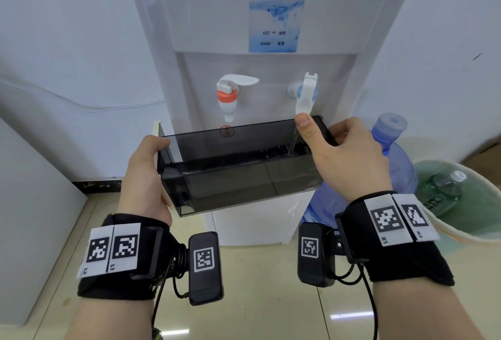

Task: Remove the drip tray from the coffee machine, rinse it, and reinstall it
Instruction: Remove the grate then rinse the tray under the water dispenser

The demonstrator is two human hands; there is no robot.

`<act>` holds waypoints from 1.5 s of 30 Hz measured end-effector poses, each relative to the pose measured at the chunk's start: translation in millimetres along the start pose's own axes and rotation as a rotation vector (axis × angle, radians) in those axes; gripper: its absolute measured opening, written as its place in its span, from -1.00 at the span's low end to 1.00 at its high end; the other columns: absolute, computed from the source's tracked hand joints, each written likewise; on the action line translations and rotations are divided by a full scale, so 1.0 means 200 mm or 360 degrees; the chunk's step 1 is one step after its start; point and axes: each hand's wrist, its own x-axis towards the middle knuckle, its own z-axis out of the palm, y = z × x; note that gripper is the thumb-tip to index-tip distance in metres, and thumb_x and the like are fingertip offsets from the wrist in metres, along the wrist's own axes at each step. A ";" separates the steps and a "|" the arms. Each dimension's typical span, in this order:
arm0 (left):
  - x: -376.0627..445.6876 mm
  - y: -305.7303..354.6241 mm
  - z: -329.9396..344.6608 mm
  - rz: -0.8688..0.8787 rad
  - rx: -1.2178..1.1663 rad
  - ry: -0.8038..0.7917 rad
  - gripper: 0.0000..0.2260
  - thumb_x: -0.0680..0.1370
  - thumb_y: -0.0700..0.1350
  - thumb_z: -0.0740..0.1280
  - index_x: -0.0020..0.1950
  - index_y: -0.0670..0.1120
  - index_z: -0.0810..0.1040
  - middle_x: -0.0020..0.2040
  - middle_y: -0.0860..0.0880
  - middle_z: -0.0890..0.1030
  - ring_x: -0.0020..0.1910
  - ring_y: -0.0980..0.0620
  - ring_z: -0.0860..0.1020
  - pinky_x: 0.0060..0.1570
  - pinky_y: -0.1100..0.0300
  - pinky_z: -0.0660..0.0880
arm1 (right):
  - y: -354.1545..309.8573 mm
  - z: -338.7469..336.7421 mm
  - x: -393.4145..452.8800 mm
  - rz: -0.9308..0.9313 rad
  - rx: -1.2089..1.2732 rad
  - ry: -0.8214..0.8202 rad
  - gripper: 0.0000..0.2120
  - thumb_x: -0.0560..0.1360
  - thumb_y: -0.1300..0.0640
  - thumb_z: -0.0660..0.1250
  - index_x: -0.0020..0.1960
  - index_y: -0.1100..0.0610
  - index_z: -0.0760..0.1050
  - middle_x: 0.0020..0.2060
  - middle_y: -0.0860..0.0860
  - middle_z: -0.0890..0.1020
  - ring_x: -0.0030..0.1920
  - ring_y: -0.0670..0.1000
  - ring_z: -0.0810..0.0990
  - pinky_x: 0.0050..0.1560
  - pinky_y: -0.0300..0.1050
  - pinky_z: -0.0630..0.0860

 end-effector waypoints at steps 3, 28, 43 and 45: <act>0.00 0.00 0.00 0.0014 0.0015 0.0009 -0.81 0.48 0.05 0.33 -0.16 0.01 0.70 -0.21 -0.03 0.74 -0.35 -0.06 0.69 -0.41 0.11 0.62 | 0.00 0.00 0.00 -0.0010 -0.0003 -0.0003 -0.26 0.27 -0.66 0.13 0.01 -0.02 0.43 -0.22 -0.20 0.51 -0.19 -0.04 0.47 -0.22 -0.06 0.28; 0.00 0.02 0.02 0.0039 -0.0027 0.0048 -0.67 0.53 0.01 0.31 -0.41 0.06 0.70 -0.35 0.05 0.69 -0.46 0.02 0.65 -0.48 0.20 0.57 | -0.02 0.01 0.02 -0.0029 0.0023 -0.0039 -0.26 0.28 -0.64 0.15 0.04 0.00 0.44 -0.19 -0.18 0.53 -0.08 0.05 0.54 -0.11 -0.05 0.36; 0.00 -0.01 0.03 0.0000 -0.0025 0.0029 -0.78 0.47 0.05 0.34 -0.28 0.03 0.71 -0.28 0.00 0.72 -0.41 -0.03 0.67 -0.46 0.13 0.59 | 0.00 -0.01 0.02 -0.0034 -0.0031 -0.0008 -0.24 0.28 -0.66 0.13 0.05 -0.01 0.44 -0.20 -0.19 0.52 -0.10 0.03 0.52 -0.13 -0.05 0.33; 0.00 -0.01 0.02 0.0001 -0.0019 0.0029 -0.77 0.48 0.05 0.34 -0.30 0.03 0.71 -0.27 0.00 0.72 -0.40 -0.03 0.67 -0.46 0.14 0.59 | 0.01 -0.01 0.02 -0.0033 -0.0033 -0.0013 -0.23 0.28 -0.65 0.13 0.06 0.00 0.44 -0.20 -0.19 0.52 -0.09 0.04 0.52 -0.12 -0.05 0.33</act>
